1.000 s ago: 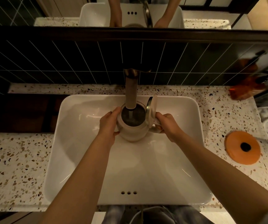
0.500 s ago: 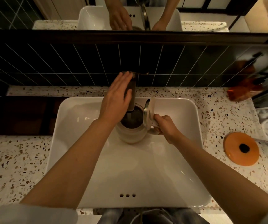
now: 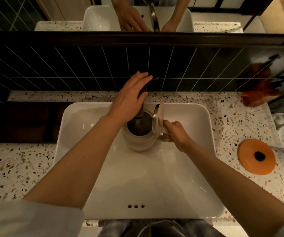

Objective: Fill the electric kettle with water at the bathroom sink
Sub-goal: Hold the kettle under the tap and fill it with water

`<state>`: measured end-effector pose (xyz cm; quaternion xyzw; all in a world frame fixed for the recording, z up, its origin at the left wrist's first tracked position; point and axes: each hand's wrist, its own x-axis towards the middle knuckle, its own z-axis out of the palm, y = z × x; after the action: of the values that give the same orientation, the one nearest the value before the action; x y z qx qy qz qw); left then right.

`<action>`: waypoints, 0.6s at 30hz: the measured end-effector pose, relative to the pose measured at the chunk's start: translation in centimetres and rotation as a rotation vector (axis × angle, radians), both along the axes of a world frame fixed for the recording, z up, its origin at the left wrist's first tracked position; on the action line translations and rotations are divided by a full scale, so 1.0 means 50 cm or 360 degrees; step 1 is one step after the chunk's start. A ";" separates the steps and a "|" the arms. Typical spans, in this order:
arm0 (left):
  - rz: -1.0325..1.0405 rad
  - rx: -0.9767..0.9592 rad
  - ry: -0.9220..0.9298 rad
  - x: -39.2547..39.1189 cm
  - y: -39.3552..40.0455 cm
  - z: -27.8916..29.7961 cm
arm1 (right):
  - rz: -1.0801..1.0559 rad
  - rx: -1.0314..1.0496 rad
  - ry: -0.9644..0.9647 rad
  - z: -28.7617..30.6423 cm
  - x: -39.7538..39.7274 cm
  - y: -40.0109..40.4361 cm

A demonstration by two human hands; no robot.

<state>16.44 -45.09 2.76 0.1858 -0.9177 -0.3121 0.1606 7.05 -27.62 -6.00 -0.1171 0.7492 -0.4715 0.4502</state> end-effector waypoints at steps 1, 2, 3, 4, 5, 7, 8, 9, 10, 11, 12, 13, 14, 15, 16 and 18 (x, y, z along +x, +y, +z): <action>-0.0047 -0.0063 -0.0025 0.000 0.002 -0.006 | -0.0004 0.0002 -0.0003 0.000 0.001 0.000; -0.0091 -0.0136 -0.0055 -0.001 0.004 -0.012 | -0.0008 0.0005 -0.0006 0.000 0.001 0.000; -0.0111 -0.0181 -0.0075 -0.001 0.006 -0.017 | -0.0014 0.0009 -0.0009 0.000 0.001 0.000; -0.0109 -0.0196 -0.0084 -0.001 0.008 -0.020 | -0.0022 0.0013 -0.0014 0.001 0.002 -0.001; -0.0098 -0.0194 -0.0080 -0.002 0.008 -0.020 | -0.0032 0.0017 -0.0020 0.002 0.002 -0.002; -0.0087 -0.0178 -0.0066 -0.004 0.009 -0.017 | -0.0033 0.0018 -0.0019 0.004 0.003 -0.002; -0.0078 -0.0154 -0.0053 -0.003 0.010 -0.015 | -0.0030 0.0016 -0.0014 0.004 0.004 -0.002; -0.0050 -0.0109 -0.0028 -0.001 0.010 -0.017 | -0.0033 0.0013 -0.0013 0.003 0.004 -0.001; 0.0012 -0.0041 0.0016 0.004 0.010 -0.020 | -0.0039 0.0009 -0.0012 0.003 0.004 -0.001; 0.0121 0.0057 0.0075 0.013 0.009 -0.025 | -0.0042 0.0009 -0.0011 0.003 0.005 -0.001; 0.0273 0.0171 0.0150 0.025 0.007 -0.032 | -0.0043 0.0012 -0.0008 0.002 0.005 0.000; 0.0457 0.0307 0.0231 0.040 0.003 -0.042 | -0.0045 0.0014 -0.0007 0.001 0.005 0.000; 0.0656 0.0471 0.0308 0.060 0.000 -0.053 | -0.0052 0.0016 -0.0010 -0.001 0.006 -0.001; 0.0860 0.0667 0.0362 0.081 -0.002 -0.063 | -0.0064 0.0020 -0.0011 -0.002 0.006 0.000; 0.1040 0.0880 0.0378 0.101 -0.002 -0.073 | -0.0074 0.0024 -0.0006 -0.003 0.006 -0.001; 0.1268 0.1234 0.0220 0.135 0.007 -0.097 | -0.0082 0.0022 0.0000 -0.004 0.006 -0.001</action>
<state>23.20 -44.74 -2.07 0.5429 -0.5820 -0.5533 0.2458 7.37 -27.67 -6.22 -0.0946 0.7553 -0.4776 0.4387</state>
